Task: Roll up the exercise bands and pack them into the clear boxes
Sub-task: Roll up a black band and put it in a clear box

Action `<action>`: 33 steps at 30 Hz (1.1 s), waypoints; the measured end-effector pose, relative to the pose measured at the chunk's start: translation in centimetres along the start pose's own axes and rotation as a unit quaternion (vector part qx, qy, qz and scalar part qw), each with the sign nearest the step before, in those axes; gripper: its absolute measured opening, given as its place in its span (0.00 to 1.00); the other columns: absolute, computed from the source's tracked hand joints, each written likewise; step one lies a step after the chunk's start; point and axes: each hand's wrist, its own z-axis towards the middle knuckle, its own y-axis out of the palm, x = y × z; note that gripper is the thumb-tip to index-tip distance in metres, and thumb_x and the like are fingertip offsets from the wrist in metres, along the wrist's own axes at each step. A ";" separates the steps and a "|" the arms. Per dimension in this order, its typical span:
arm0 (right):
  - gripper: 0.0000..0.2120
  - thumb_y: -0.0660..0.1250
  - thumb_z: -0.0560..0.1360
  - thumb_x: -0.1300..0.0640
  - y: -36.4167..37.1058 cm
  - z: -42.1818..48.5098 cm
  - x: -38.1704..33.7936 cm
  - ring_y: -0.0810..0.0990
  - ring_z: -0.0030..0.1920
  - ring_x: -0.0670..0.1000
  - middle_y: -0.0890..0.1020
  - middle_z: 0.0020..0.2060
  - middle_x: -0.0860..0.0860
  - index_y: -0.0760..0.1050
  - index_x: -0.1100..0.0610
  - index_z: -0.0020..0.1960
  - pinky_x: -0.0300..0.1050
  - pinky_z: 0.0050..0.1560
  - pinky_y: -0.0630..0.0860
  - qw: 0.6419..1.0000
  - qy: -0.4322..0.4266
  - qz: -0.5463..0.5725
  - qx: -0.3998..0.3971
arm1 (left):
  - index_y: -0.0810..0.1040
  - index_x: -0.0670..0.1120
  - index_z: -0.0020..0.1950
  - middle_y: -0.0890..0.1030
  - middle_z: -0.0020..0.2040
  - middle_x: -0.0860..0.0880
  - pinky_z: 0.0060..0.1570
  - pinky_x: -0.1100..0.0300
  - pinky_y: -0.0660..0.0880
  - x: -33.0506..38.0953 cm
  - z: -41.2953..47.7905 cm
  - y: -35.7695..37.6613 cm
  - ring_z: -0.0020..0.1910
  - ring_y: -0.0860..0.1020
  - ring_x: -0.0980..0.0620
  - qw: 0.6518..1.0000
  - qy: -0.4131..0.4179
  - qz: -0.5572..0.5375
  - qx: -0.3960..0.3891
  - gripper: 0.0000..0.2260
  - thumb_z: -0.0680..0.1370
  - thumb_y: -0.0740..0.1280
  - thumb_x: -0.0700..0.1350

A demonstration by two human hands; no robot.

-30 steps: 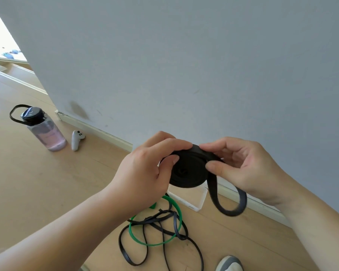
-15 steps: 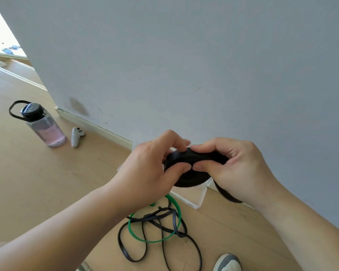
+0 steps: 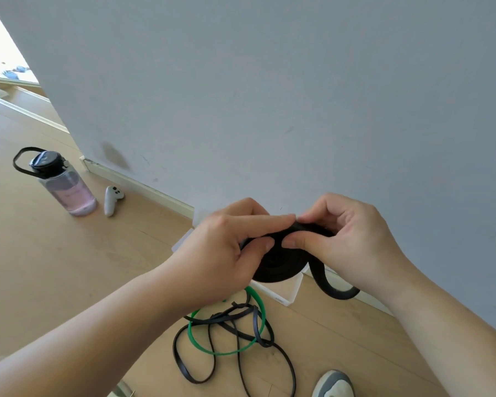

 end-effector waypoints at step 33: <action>0.05 0.74 0.77 0.63 -3.6 1.3 6.6 0.88 0.48 0.58 0.88 0.43 0.53 0.83 0.56 0.50 0.53 0.56 0.83 0.985 0.130 0.093 0.062 | 0.82 0.57 0.59 0.77 0.51 0.60 0.38 0.60 0.73 -3.0 -0.5 1.9 0.49 0.78 0.55 0.991 -0.084 0.059 0.086 0.15 0.77 0.73 0.39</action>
